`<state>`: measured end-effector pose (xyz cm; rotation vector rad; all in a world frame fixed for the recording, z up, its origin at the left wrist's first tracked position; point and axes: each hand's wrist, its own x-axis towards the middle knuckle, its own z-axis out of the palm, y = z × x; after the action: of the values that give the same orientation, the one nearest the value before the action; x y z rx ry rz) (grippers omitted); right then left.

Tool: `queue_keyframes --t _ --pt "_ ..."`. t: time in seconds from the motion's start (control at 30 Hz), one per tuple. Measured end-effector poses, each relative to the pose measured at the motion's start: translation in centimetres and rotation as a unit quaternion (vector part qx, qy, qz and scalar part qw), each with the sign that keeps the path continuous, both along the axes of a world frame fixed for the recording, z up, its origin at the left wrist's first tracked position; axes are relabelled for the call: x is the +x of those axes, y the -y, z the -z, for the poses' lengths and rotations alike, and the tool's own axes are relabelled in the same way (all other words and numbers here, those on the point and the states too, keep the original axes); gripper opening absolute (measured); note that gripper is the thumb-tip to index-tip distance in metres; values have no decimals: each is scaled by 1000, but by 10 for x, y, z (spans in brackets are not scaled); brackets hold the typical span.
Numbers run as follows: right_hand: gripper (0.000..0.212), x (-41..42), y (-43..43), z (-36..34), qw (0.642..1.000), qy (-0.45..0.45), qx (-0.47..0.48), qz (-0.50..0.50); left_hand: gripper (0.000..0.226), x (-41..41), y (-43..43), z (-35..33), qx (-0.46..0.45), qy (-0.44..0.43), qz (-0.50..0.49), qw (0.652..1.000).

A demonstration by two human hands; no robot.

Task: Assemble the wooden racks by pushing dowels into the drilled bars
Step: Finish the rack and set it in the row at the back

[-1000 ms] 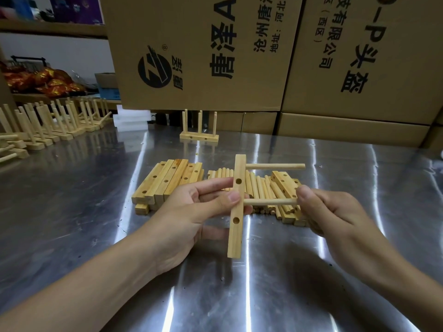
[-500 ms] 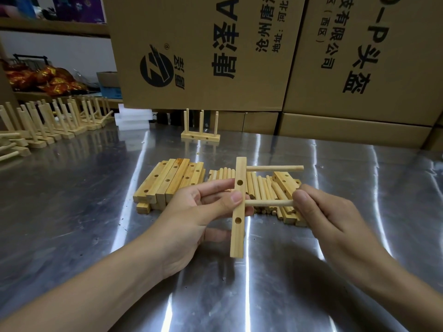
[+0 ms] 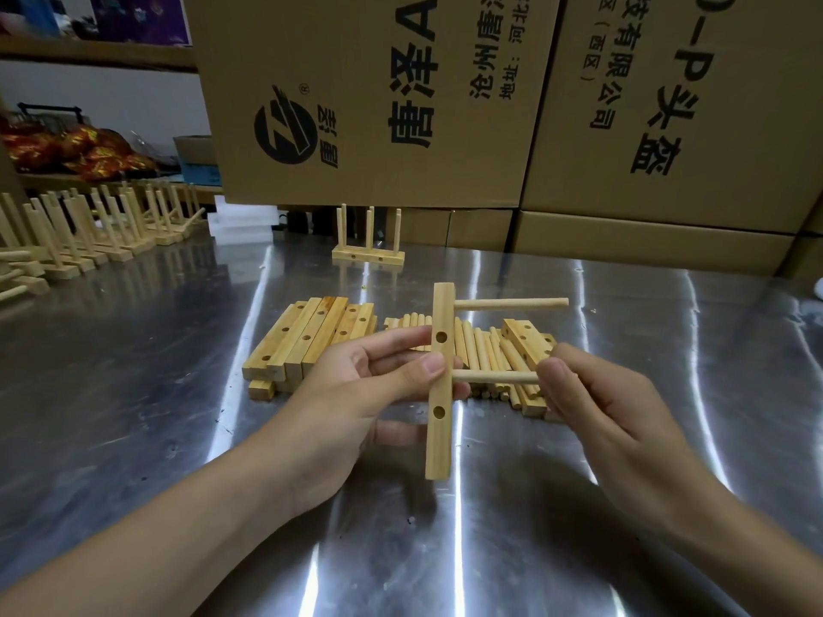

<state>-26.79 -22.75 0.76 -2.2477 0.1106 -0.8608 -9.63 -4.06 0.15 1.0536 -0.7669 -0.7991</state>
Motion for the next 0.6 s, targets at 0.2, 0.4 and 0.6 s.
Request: queue_keyframes --t 0.2,0.4,0.6 --pt "49 3 -9 4 995 -7 95 3 50 -3 -2 -2 -14 51 -26 998" --pt "51 4 -18 -4 943 -58 326 -38 45 -7 -2 -1 -16 119 -67 991" --pt "50 2 -19 -8 924 -78 369 -63 44 -9 -2 -3 -25 167 -94 981"
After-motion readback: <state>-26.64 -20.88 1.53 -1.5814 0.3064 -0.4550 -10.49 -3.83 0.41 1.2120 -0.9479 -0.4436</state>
